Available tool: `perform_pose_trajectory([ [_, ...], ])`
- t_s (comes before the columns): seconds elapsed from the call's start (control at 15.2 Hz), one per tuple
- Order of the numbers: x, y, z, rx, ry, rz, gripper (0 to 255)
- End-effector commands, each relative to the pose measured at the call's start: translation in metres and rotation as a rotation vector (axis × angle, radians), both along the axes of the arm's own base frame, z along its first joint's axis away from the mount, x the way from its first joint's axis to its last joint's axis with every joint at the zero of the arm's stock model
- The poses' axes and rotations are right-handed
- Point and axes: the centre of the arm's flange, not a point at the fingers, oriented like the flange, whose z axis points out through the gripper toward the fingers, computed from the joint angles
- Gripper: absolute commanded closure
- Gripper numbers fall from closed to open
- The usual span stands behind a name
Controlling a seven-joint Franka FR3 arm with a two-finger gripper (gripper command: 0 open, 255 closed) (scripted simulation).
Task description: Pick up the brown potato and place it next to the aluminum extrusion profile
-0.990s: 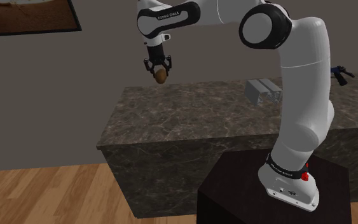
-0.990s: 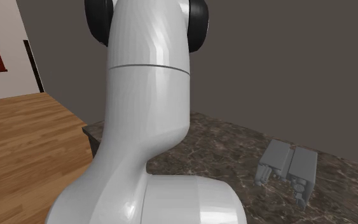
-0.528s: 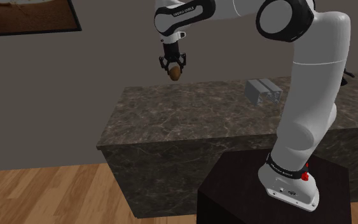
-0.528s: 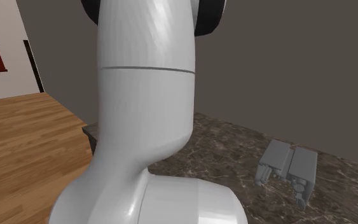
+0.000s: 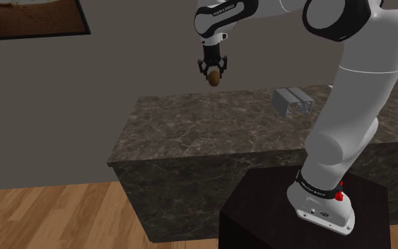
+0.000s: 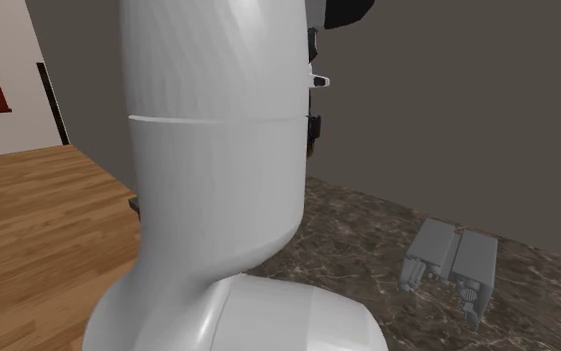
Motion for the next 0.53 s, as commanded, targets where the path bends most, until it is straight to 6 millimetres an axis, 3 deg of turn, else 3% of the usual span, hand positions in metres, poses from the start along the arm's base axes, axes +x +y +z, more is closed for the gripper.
perform_pose_trajectory([
  [0.0,-0.016,-0.021,0.001,0.001,0.000,0.002,255],
  [0.46,-0.068,-0.097,0.001,0.001,0.000,0.002,255],
])
